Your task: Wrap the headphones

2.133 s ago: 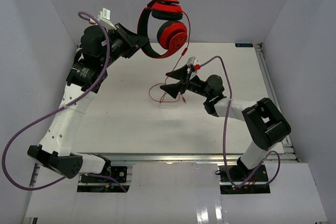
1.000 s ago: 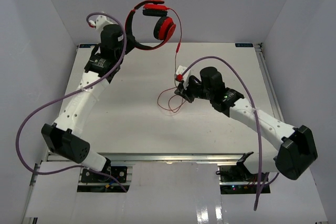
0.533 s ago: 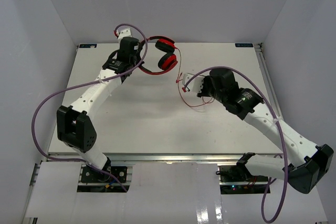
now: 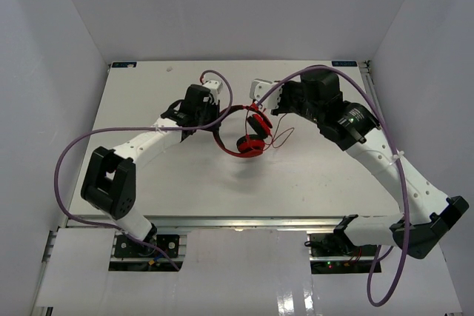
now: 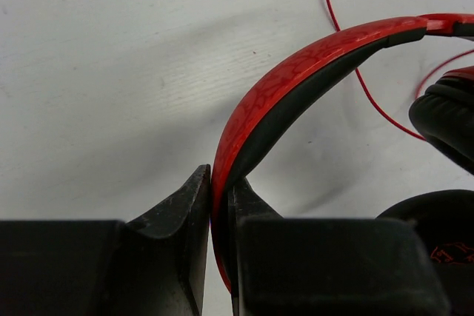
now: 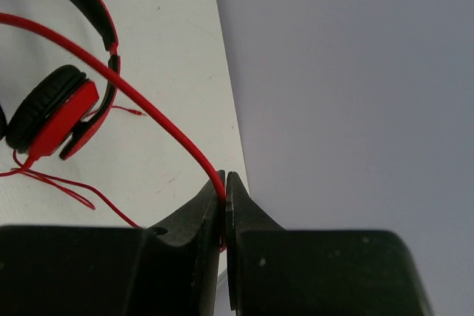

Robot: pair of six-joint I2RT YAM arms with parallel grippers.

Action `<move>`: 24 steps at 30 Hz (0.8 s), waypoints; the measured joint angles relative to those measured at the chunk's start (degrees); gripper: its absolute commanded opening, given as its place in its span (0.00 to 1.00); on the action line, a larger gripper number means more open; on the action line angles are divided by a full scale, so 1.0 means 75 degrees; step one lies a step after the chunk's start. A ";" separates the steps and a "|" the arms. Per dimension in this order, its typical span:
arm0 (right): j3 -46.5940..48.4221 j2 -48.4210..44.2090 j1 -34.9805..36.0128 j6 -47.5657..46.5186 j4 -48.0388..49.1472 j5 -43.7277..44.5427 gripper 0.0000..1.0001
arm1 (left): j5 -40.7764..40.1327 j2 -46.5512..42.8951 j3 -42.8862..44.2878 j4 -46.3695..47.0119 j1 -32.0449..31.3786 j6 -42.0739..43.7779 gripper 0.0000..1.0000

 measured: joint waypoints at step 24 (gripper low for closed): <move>-0.1165 0.0977 -0.2902 0.2137 0.1779 -0.2186 0.08 | 0.1925 -0.2810 -0.1412 0.1169 -0.0980 0.0374 0.00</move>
